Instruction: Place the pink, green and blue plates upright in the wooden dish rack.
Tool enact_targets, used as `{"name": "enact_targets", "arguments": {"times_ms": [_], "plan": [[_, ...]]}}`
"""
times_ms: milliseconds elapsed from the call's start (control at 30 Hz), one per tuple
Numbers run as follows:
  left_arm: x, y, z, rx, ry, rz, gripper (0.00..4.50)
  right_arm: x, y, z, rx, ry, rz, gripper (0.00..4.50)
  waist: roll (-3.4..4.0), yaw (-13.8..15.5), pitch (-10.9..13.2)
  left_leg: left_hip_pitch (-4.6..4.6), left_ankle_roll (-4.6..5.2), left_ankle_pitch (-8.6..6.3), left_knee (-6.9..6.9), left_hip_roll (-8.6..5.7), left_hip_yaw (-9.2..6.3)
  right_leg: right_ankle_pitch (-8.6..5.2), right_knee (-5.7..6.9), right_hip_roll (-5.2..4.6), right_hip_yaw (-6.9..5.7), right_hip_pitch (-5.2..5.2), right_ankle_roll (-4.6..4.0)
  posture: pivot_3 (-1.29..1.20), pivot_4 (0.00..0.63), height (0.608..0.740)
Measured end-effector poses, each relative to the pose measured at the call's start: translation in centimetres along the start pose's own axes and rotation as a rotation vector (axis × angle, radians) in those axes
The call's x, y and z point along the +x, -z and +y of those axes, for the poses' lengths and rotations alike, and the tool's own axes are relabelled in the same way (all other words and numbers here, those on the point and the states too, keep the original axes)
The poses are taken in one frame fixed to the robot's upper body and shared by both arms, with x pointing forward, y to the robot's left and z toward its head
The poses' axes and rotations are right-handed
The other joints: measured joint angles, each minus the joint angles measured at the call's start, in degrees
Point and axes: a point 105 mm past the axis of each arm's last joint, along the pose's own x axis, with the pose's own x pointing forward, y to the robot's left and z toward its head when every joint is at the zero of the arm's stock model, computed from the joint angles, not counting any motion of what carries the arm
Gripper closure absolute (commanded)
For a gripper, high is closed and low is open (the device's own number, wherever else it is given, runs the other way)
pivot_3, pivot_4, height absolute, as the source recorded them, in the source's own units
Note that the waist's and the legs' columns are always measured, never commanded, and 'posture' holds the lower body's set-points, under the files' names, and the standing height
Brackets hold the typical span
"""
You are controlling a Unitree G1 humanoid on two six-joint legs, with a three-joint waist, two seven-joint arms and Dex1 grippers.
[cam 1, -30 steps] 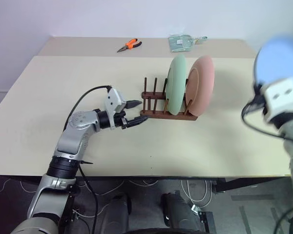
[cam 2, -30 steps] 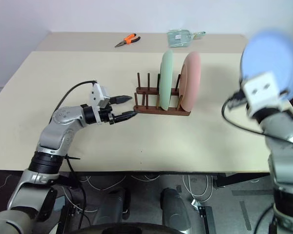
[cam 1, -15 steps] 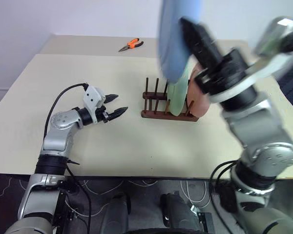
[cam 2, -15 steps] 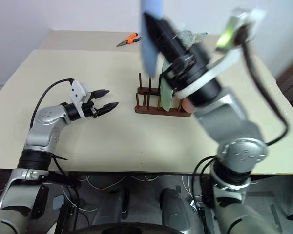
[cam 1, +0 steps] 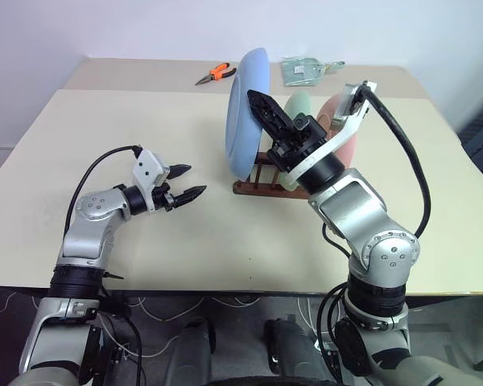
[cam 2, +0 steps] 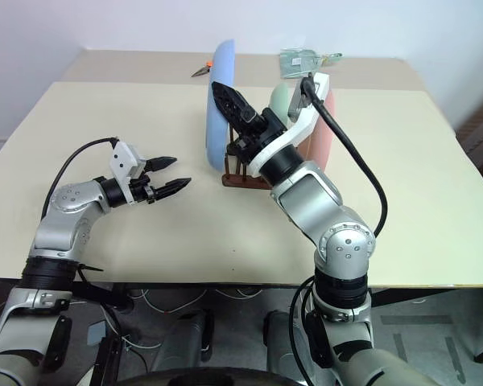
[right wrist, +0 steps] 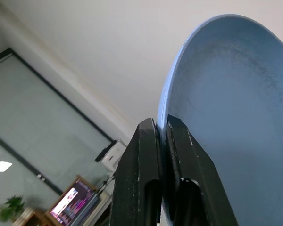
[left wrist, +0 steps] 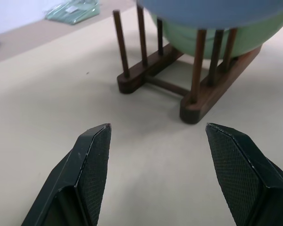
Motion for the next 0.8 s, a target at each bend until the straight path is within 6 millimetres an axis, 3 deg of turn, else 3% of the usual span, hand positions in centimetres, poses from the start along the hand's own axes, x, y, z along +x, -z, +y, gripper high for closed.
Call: {"name": "enact_targets", "arguments": {"times_ms": [533,800], "plan": [[0.5,0.1,-0.8,-0.028,0.024,-0.001,1.22,1.2,-2.5,-0.9,-0.009,0.016,-0.074,4.47,0.01,-0.05,0.01,-0.01,0.0,0.0,-0.01,0.01,0.01,0.0,0.0,0.01,0.0,-0.02,0.0,0.0,0.15,0.726],[0.5,0.0,-1.2,-0.025,0.039,-0.002,1.22,1.7,-1.6,-3.0,0.044,0.117,-0.057,4.47,0.01,-0.1,0.01,-0.01,0.0,0.0,-0.02,0.01,0.01,0.0,0.0,0.0,0.01,-0.03,0.0,0.0,0.15,0.726]]}}
